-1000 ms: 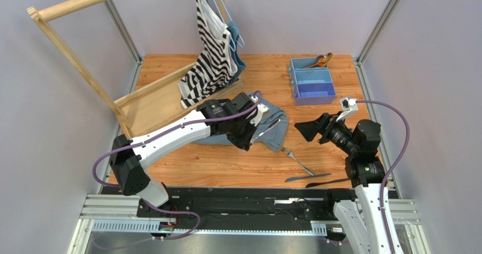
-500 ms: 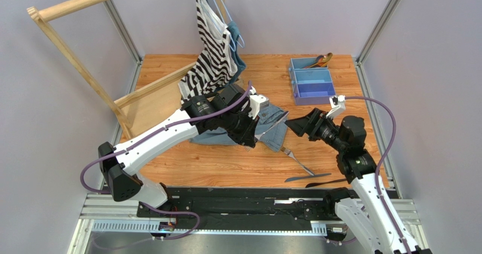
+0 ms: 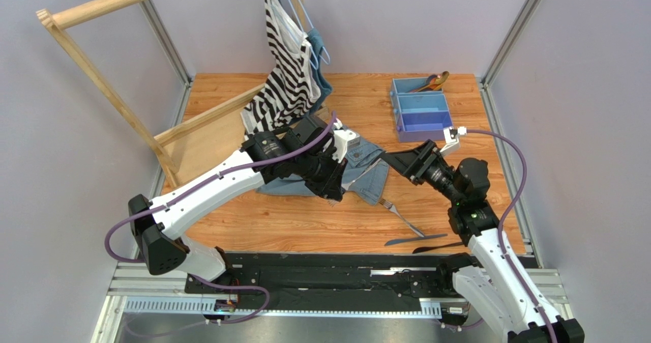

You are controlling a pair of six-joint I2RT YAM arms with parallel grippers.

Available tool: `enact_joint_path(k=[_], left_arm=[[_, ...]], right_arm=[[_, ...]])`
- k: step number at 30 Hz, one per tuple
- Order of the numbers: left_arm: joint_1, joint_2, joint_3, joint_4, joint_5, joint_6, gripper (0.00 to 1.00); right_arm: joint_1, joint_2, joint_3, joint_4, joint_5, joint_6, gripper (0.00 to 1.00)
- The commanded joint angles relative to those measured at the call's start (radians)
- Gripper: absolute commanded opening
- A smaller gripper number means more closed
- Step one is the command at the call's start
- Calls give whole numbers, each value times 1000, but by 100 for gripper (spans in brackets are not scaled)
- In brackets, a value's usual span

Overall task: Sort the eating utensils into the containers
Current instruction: Pick up the fork at the center of the board.

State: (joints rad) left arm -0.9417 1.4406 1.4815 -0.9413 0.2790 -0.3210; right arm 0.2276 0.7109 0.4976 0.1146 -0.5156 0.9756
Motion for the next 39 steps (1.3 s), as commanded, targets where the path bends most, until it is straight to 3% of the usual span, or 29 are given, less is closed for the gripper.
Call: enact_joint_path(k=[1,11,17,18,20,23,29,32,35,39], left_arm=[[3,-42,-1,36,9,-15,0],[3,-49,-9,44,46,-18,0],[3,-58,-12,32,8,-15,0],[3,-60,-12,33,0,-13,0],[3,-55,-7,30,-17,-10,1],[3,-48,10,24,-34,-4,11],[3,-48,10,45,-61,-3,57],[3,-51,3,62,-92,-3,74],[9,-51,2,73,-116,-10,83],[52,-51,-3,78,-115,-9,84]], right_arm=[[16,2,5,66,3,28,69],[91,173,18,186,9,57,45],[108,150,13,182,40,55,17],[108,142,16,151,46,49,8],[107,115,16,114,77,35,2],[108,82,13,65,110,12,0],[108,56,18,-12,147,-29,0],[107,38,22,-52,169,-52,0],[107,24,25,-73,183,-67,0],[107,13,27,-92,195,-84,0]])
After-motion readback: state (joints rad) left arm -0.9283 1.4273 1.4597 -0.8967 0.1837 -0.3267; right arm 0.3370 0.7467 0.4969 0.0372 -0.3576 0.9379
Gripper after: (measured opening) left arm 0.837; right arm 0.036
